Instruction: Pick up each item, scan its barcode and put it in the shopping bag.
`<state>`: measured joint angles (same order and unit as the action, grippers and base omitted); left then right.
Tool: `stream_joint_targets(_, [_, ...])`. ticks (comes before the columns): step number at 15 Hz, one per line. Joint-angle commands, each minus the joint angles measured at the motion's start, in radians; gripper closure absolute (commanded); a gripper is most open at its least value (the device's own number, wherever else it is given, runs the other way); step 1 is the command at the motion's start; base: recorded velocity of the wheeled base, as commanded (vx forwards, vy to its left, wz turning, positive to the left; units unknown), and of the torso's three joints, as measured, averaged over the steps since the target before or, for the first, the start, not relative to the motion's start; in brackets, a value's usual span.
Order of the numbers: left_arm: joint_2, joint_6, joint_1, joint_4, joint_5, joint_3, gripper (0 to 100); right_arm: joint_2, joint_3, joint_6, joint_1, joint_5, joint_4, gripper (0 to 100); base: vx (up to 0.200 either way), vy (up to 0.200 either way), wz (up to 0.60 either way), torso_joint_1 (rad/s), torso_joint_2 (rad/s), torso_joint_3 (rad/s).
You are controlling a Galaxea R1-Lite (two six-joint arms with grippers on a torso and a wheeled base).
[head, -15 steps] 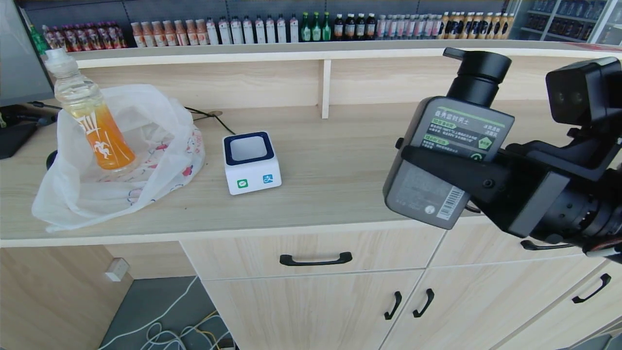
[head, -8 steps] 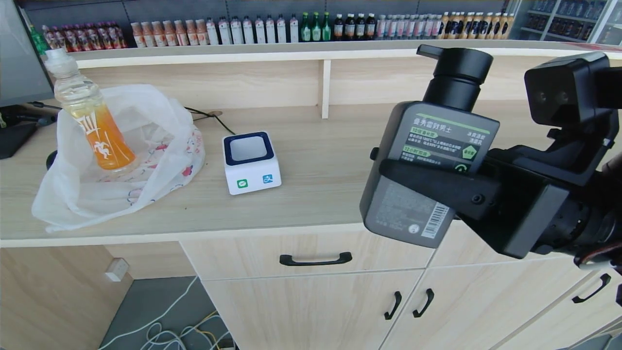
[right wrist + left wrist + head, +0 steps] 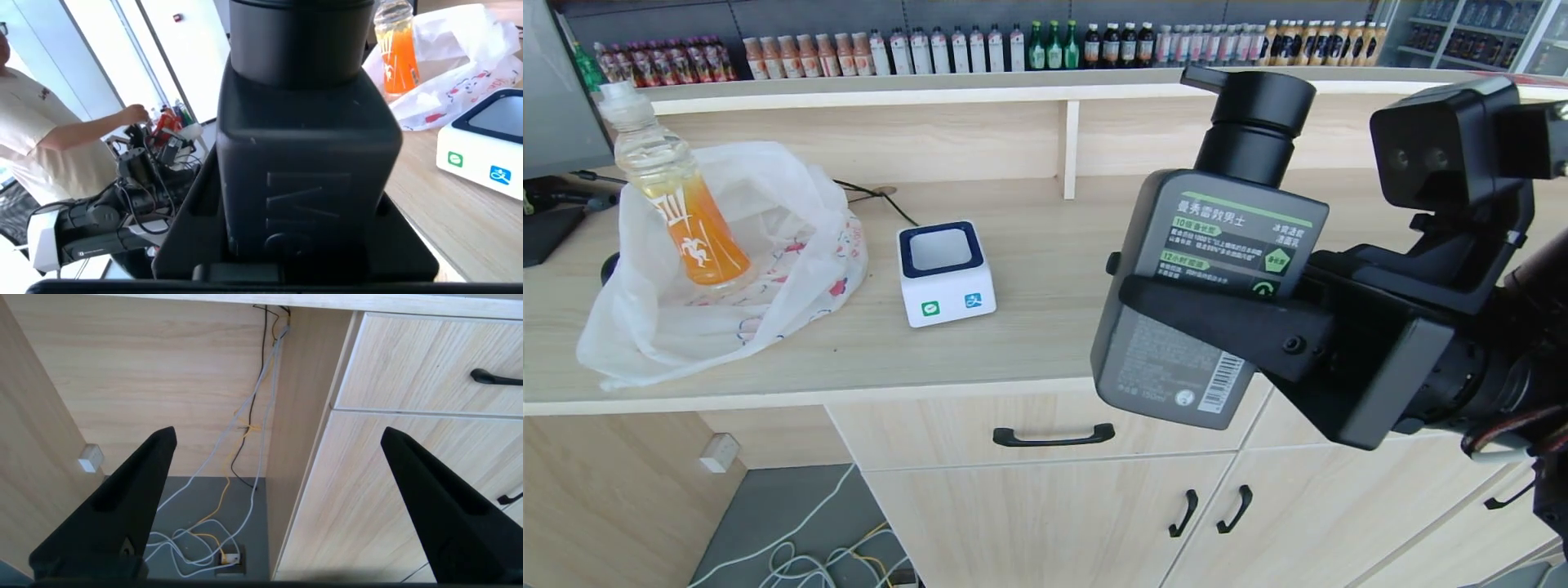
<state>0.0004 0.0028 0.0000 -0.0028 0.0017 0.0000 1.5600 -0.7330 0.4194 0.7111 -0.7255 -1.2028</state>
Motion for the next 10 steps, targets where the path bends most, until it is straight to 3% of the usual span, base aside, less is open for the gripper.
stream_joint_targets(1, [0.0, 0.0, 0.0, 0.0, 0.0, 0.0, 0, 0.006, -0.003, 0.001, 0.001, 0.0, 0.0, 100, 0.0, 0.0, 0.0, 0.0, 0.0, 0.0])
stream_joint_targets(10, [0.0, 0.0, 0.0, 0.0, 0.0, 0.0, 0, 0.0, 0.007, 0.001, -0.001, 0.001, -0.001, 100, 0.0, 0.0, 0.0, 0.0, 0.0, 0.0])
